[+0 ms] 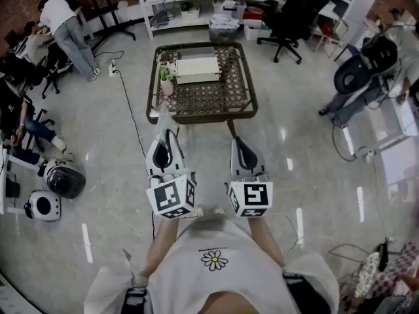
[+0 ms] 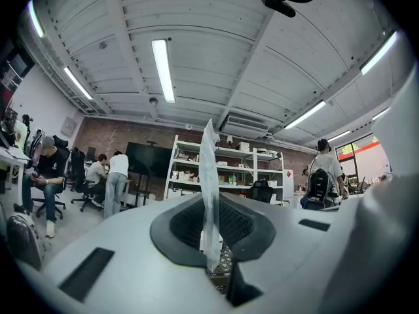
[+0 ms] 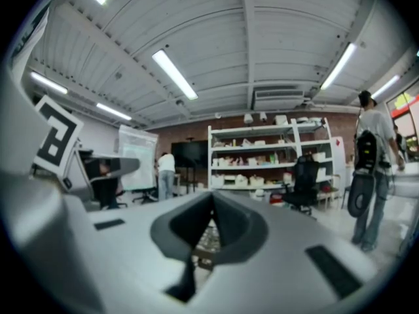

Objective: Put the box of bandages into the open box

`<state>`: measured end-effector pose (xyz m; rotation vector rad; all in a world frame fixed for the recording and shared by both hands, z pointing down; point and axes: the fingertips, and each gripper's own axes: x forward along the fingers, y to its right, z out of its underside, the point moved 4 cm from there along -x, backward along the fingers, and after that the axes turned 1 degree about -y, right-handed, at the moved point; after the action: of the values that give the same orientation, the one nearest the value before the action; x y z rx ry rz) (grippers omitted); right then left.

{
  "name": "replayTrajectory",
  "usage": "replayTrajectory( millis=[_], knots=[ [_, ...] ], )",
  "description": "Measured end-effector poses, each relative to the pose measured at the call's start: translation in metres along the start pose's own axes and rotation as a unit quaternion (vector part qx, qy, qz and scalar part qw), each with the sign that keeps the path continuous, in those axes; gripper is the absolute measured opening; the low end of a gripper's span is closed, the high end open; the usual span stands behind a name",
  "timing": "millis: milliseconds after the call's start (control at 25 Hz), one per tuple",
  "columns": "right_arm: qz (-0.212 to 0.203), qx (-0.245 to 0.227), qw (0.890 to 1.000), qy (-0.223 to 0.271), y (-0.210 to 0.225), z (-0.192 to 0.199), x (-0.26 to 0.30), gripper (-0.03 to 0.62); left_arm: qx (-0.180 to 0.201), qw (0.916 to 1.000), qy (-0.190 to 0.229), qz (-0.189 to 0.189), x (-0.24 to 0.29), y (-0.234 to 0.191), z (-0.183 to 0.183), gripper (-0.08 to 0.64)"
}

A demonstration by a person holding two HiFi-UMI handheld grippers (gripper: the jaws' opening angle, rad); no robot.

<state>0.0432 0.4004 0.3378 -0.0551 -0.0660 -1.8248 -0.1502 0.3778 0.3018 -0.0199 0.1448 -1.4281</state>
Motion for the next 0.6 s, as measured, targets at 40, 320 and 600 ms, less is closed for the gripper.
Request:
replayTrajectory(
  millis=[40,320,600],
  knots=[
    [0.000,0.002,1.000,-0.001,0.004,0.001,-0.001,0.031,0.000,1.0000,0.001,0.001,0.001,0.004,0.001,0.044],
    [-0.016,0.007,1.000,-0.003,0.026,0.009,-0.008,0.031,-0.005,0.9998,0.020,0.000,-0.001,0.032,0.002,0.044],
    [-0.015,-0.004,1.000,0.020,0.050,0.006,-0.004,0.031,-0.002,0.9991,0.041,0.001,0.014,0.040,-0.001,0.044]
  ],
)
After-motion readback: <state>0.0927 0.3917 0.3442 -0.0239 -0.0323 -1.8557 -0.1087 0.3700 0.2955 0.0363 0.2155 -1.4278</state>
